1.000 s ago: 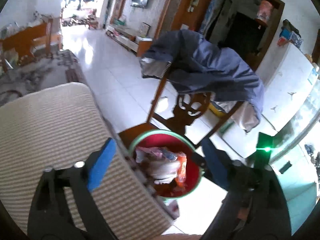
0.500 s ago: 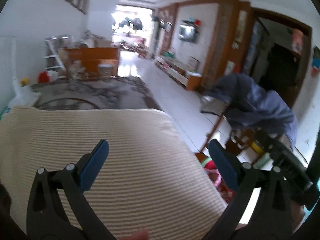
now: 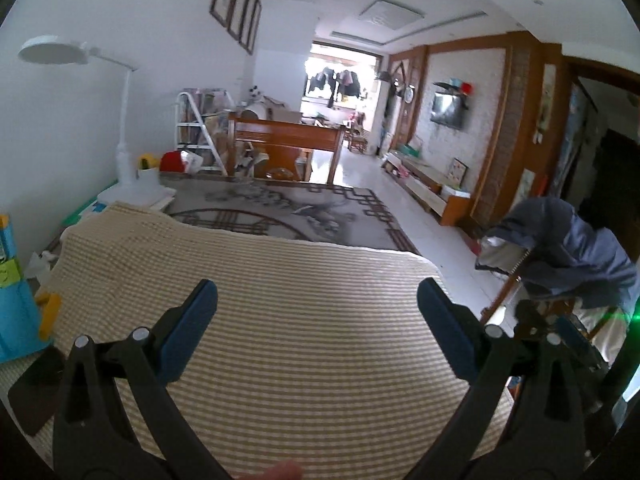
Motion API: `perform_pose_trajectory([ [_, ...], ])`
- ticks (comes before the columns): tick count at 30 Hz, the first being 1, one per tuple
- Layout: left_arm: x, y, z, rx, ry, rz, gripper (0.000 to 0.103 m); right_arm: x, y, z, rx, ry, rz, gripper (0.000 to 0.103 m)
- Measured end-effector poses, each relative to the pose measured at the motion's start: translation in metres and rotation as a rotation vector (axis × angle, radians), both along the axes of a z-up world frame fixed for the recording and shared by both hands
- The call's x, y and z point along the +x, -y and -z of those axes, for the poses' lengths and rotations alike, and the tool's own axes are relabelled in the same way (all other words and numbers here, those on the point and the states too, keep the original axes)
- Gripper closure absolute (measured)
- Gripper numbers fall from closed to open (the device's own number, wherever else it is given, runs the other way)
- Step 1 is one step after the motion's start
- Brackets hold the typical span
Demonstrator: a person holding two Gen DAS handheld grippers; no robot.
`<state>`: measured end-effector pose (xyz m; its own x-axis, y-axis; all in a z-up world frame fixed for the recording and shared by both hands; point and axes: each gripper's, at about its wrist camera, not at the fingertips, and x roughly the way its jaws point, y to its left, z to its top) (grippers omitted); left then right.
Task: Collect trash
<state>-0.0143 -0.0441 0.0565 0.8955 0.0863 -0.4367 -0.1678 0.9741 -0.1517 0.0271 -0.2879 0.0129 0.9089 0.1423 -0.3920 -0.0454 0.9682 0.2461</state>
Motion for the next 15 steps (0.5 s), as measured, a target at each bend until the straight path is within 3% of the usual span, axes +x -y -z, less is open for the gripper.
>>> perform_pose_trajectory([
  [5, -0.009, -0.021, 0.013, 0.025, 0.023, -0.118, 0.005, -0.004, -0.004, 0.009, -0.005, -0.026, 0.018, 0.007],
  [15, -0.003, -0.043, 0.029, -0.039, -0.026, -0.096, 0.005, -0.004, -0.036, 0.016, -0.116, -0.026, -0.079, 0.007],
])
